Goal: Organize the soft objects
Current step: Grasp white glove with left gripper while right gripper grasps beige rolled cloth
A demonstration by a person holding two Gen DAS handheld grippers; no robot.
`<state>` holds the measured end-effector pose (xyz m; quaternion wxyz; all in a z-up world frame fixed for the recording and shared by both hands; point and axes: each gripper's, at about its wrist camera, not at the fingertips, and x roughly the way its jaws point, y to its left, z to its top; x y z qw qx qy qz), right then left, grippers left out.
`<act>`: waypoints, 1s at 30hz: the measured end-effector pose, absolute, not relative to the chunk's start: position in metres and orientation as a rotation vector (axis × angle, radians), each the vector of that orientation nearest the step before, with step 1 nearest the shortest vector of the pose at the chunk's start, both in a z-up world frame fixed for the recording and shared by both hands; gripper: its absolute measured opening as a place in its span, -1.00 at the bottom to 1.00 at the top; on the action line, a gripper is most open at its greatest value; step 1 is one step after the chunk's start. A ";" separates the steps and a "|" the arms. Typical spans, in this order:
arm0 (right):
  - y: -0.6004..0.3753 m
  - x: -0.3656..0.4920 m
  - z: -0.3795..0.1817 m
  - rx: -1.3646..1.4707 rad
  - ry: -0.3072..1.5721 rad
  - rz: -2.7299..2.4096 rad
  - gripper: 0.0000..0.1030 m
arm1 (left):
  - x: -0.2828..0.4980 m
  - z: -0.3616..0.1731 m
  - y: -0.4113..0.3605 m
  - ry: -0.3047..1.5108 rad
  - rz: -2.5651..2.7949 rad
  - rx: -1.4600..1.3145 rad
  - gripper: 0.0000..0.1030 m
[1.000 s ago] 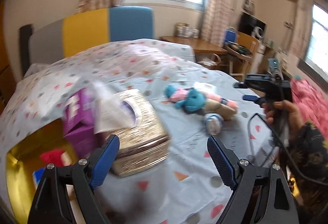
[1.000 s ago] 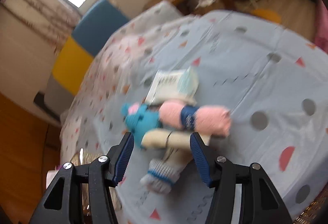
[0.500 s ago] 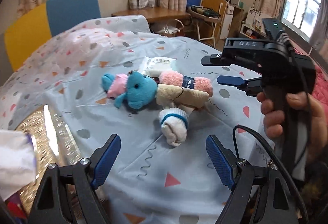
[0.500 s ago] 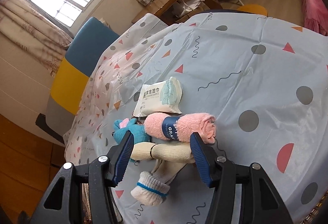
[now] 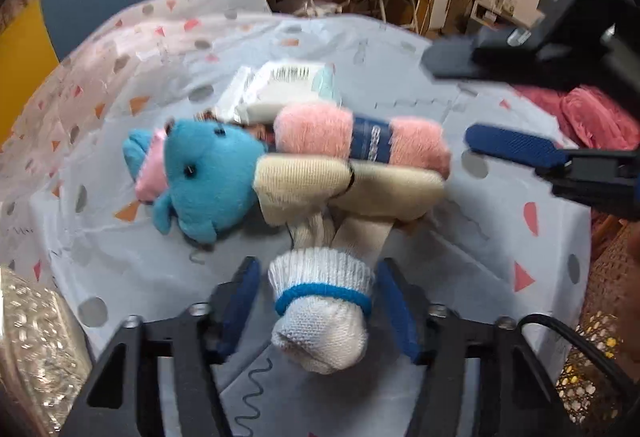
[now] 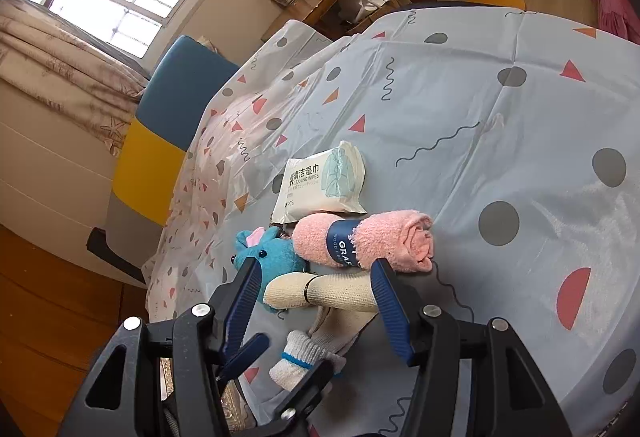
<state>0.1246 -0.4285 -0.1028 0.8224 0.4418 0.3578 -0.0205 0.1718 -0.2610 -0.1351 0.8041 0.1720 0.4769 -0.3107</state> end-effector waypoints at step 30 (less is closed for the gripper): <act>-0.320 0.195 -0.141 0.128 1.244 -0.008 -0.53 | 0.082 -0.147 -0.135 1.020 -0.595 0.181 -0.22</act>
